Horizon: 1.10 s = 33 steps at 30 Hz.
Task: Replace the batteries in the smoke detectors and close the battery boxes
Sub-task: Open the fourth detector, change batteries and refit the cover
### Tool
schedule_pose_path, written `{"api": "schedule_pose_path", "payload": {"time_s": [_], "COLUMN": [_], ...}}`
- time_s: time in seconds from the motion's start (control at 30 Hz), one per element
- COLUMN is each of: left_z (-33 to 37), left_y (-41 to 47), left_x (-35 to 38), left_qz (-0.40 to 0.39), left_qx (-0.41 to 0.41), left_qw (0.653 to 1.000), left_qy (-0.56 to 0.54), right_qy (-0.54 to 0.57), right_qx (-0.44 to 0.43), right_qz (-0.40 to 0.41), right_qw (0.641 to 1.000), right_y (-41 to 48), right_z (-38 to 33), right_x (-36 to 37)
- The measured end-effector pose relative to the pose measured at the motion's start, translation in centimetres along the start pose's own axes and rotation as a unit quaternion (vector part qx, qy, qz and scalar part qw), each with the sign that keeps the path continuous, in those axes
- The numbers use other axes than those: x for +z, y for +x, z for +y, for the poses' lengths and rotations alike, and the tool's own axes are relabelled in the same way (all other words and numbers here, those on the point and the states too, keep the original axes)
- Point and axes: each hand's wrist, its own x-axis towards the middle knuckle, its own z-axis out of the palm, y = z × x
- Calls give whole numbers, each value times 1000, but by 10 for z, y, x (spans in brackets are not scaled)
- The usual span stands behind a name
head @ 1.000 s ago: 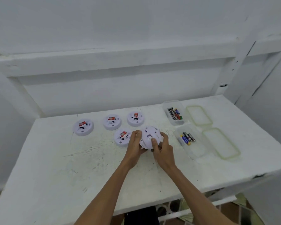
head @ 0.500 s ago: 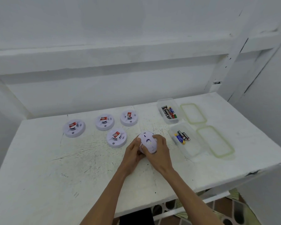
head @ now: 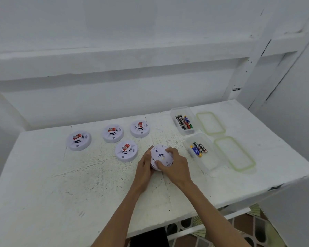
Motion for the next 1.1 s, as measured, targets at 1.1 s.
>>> {"api": "schedule_pose_path", "payload": {"time_s": [1.1], "left_z": [-5], "left_y": [-4], "left_x": [6], "left_qz": [82], "left_qx": [32], "left_qw": [996], "left_qy": [-5], "right_qy": [33], "right_qx": [116], "right_qz": [108], "right_qw": [987], "right_y": [5], "right_z": [9], "right_x": [-6]}}
